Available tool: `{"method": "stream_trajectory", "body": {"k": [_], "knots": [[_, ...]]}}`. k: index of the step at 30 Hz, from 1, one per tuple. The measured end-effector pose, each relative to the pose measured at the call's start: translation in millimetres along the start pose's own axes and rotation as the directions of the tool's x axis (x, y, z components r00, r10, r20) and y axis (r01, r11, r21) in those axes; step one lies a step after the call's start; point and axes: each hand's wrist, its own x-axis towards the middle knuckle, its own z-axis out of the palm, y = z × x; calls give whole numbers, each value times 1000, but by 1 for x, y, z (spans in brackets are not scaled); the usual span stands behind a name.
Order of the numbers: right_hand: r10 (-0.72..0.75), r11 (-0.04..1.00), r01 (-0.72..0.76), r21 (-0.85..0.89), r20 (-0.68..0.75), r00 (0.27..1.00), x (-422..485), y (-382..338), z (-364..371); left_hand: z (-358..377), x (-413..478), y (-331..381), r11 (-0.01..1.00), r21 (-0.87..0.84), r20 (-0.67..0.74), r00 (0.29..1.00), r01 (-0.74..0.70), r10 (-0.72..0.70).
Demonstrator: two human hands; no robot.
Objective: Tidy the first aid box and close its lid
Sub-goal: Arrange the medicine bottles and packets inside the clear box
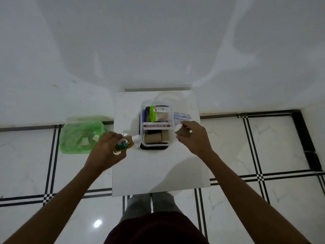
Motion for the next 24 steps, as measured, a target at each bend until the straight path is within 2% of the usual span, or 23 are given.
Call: {"method": "stream_trajectory", "body": {"k": [4, 7, 12, 16, 24], "knots": [[-288, 948, 305, -94, 155, 945, 5, -36, 7, -36, 40, 18, 998, -44, -81, 996, -52, 49], [-384, 897, 413, -159, 183, 905, 4, -48, 27, -37, 67, 39, 992, -26, -35, 992, -126, 125], [-355, 875, 396, -278, 186, 916, 4, -31, 43, -5, 88, 52, 970, 47, 146, 962, -239, 230], [-347, 854, 390, -345, 181, 920, -5, -17, 48, 15, 90, 51, 964, 111, 195, 957, -241, 217], [-314, 866, 349, -357, 156, 937, -26, 1, 55, 39, 95, 52, 978, 85, 199, 965, -191, 171]]}}
